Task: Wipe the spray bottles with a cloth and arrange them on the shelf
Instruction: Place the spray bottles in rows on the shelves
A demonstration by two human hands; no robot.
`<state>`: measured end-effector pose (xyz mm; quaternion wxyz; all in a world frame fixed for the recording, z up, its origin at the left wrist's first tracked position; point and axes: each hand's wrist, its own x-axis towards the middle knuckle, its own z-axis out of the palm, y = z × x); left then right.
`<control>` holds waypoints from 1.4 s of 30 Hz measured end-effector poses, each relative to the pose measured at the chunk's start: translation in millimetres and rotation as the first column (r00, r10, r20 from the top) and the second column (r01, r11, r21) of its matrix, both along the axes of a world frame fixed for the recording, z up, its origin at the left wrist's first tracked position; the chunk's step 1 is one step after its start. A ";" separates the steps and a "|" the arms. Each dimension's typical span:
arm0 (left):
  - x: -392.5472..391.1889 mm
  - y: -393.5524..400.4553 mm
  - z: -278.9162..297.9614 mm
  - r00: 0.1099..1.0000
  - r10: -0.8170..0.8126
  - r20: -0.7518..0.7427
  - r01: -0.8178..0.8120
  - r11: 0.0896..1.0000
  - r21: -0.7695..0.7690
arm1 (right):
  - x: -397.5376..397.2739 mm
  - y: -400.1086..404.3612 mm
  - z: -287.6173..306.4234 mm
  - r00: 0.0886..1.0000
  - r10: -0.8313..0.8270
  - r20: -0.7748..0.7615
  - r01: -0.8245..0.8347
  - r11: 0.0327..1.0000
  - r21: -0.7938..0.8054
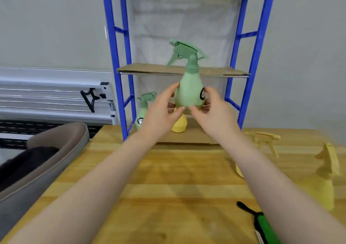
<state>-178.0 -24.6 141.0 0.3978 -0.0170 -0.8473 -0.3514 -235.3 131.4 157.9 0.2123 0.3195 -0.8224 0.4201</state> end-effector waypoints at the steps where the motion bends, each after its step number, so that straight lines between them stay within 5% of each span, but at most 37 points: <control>1: 1.3 -12.0 12.9 1.000 0.030 -0.007 -0.030 0.999 -0.013 | -3.3 -12.8 11.5 1.000 0.016 -0.005 -0.016 1.000 0.003; 18: -61.9 -157.9 138.2 0.905 0.367 0.213 -0.353 0.930 -0.104 | -92.9 -183.9 132.7 0.983 0.160 0.087 -0.169 0.979 0.114; 27: -92.3 -181.8 144.6 0.839 0.387 0.382 -0.384 0.919 -0.087 | -125.8 -229.4 132.2 0.972 0.170 0.160 -0.202 0.955 0.215; 38: -96.7 -175.6 134.1 0.875 0.316 0.367 -0.362 0.930 0.061 | -121.9 -234.0 127.2 0.981 0.132 0.143 -0.167 0.950 0.264; 42: -76.7 -155.2 124.8 0.871 0.361 0.335 -0.349 0.932 -0.096 | -94.0 -204.5 121.4 0.991 0.118 0.069 -0.134 0.947 0.292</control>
